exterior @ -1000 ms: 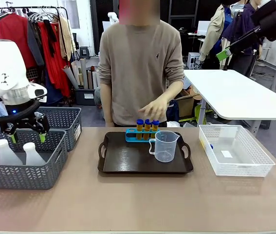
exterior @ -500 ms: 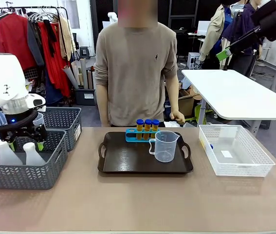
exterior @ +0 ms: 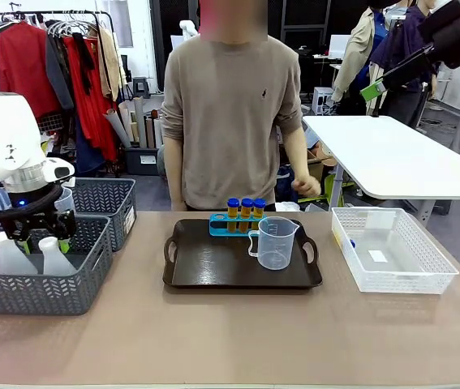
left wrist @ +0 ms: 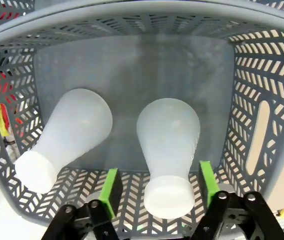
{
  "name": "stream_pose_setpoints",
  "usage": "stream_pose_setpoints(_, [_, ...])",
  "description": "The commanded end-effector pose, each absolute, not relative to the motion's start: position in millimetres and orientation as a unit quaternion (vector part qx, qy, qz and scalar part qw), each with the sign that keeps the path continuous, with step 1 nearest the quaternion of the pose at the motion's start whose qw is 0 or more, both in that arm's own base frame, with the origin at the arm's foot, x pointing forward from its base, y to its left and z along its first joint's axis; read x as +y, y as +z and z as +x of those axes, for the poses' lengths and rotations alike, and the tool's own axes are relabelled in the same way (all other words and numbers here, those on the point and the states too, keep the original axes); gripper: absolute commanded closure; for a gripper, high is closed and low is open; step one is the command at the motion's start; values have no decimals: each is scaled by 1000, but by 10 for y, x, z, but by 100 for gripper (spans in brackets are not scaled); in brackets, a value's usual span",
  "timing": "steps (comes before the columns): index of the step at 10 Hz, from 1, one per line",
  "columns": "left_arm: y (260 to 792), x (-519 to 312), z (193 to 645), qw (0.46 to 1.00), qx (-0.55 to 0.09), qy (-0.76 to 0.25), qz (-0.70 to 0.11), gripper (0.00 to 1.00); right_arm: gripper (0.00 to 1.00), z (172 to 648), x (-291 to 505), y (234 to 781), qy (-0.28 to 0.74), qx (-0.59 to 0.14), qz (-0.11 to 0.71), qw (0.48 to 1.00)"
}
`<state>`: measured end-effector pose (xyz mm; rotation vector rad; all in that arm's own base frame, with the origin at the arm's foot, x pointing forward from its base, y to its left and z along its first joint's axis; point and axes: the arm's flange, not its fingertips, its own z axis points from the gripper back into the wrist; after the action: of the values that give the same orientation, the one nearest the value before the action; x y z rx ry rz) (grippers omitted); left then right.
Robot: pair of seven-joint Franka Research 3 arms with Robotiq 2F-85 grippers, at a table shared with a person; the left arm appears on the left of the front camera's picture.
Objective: Prepare the laboratory tools.
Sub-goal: Pick up one Small flask and place it on the Handle tray.
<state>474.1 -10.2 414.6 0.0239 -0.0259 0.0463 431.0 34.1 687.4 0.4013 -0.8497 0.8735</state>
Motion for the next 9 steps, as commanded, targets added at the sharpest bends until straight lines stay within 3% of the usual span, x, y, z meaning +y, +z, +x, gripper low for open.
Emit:
stream_pose_setpoints(1, [4148,-82,4743,1000,-16,24,0,83,0,4305,348,6869,408,-400,192,798])
stream_pose_setpoints(2, [4151,-92,4744,1000,-15,24,1,100,0,4305,348,6869,408,-400,192,798])
stream_pose_setpoints(7, [4218,-103,4717,999,-7,32,-1,100,0,4305,348,6869,408,-400,192,798])
stream_pose_setpoints(9, [4592,-187,4697,1000,-14,28,-3,100,0,4305,348,6869,408,-400,192,798])
